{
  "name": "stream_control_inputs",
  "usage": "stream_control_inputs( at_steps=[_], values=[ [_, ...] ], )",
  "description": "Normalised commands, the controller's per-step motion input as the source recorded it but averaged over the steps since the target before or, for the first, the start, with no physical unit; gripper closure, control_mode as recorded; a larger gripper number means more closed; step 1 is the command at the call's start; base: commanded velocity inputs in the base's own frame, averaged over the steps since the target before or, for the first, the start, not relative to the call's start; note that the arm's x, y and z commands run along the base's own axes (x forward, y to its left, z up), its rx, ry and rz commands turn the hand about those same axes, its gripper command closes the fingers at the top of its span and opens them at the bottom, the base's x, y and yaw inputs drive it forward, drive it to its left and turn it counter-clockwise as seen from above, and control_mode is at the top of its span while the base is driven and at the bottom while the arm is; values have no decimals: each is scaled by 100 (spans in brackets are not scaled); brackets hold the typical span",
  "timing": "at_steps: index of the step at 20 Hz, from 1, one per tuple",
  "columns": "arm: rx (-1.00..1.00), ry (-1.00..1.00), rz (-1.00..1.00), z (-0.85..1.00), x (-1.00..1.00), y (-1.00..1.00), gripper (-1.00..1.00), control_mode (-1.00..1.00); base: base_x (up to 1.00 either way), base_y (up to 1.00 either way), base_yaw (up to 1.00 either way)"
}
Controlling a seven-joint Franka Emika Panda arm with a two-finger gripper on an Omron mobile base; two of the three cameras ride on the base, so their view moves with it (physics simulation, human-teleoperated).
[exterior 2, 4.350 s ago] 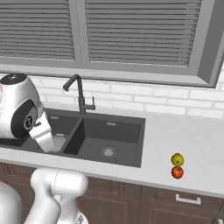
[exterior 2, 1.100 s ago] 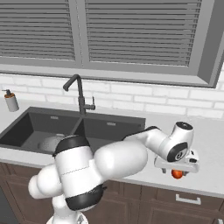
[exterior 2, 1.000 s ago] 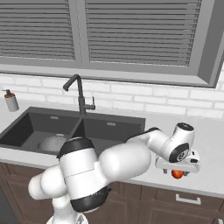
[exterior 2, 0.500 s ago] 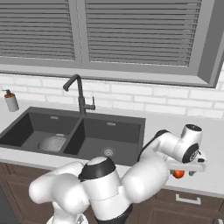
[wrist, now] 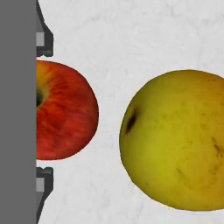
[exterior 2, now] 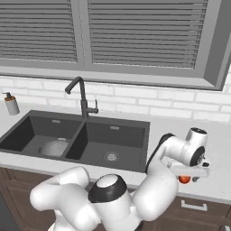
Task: Put the colander in the sink, put the pear, apple in the colander, and turn on the sink faucet and pour water over the colander.
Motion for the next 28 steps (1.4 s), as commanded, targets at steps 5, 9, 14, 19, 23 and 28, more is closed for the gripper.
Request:
stream_control_inputs(
  at_steps=[5, 9, 14, 19, 23, 28],
  values=[
    [0, 0, 4, -13, -13, 18, -100, -100, 0, 0, 0],
    [0, 0, 4, -8, -1, 21, 100, -100, 0, 0, 0],
    [0, -7, 5, 0, -3, 13, 100, -100, 0, 0, 0],
    [0, -28, 5, 36, -59, 8, 100, -100, 0, 0, 0],
    [0, -35, 0, 87, -98, 54, 100, -100, 0, 0, 0],
    [0, -20, 0, 99, -49, 100, 100, -100, 0, 0, 0]
  ],
)
